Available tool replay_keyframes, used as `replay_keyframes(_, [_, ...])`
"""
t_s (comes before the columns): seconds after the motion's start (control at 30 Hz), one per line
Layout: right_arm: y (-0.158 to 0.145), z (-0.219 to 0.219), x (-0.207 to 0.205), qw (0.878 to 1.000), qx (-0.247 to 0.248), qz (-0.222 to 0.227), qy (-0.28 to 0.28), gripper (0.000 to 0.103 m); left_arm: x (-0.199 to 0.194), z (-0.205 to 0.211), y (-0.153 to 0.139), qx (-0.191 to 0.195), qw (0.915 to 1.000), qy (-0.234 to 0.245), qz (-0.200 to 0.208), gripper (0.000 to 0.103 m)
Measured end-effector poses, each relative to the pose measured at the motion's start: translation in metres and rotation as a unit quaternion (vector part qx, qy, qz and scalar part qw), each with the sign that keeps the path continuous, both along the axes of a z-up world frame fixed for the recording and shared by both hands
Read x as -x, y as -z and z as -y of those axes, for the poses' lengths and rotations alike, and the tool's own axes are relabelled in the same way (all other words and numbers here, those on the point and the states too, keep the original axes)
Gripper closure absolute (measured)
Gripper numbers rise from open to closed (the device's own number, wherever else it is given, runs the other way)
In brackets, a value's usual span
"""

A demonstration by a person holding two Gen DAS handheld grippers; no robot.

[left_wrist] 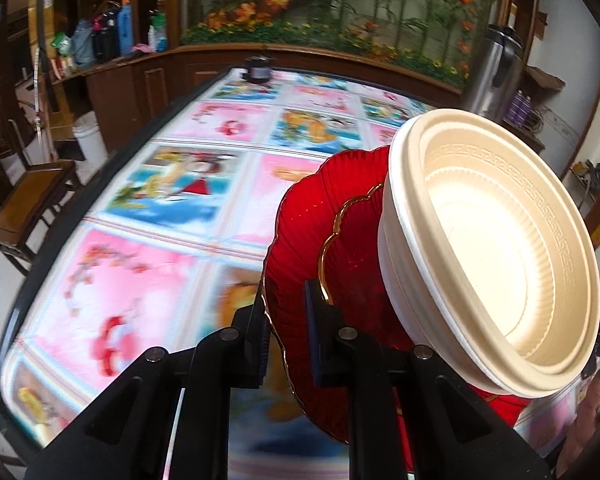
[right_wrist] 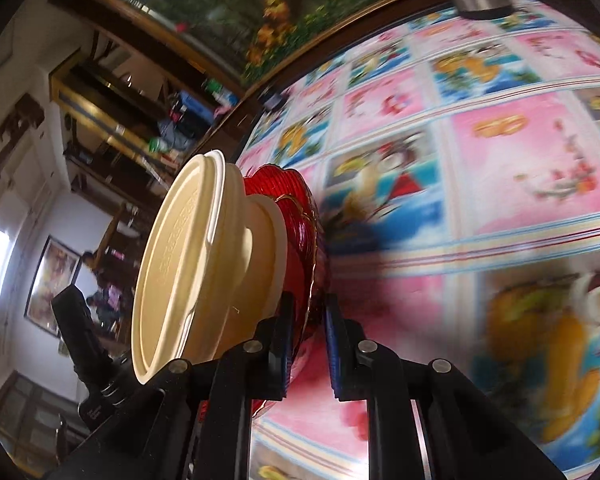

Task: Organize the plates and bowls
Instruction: 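Lower the beige bowl into the stacked bowls and open the left tool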

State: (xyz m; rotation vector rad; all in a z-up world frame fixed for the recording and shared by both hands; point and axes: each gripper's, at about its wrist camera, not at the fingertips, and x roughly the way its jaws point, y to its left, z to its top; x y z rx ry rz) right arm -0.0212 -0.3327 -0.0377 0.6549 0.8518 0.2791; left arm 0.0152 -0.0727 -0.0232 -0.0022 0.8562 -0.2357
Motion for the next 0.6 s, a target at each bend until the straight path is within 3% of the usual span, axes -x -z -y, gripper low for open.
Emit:
replay_keyframes(0.3, [0.008, 0.055, 0.006, 0.998, -0.003, 0.0, 0.059, 0.089, -0.012, 0.054, 0.009, -0.003, 0.9997, 0.019, -0.013, 0.091])
replay_keyframes(0.6, [0.008, 0.08, 0.004, 0.995, 0.022, 0.011, 0.099, 0.089, -0.021, 0.084, 0.017, -0.011, 0.9995, 0.029, -0.009, 0.091])
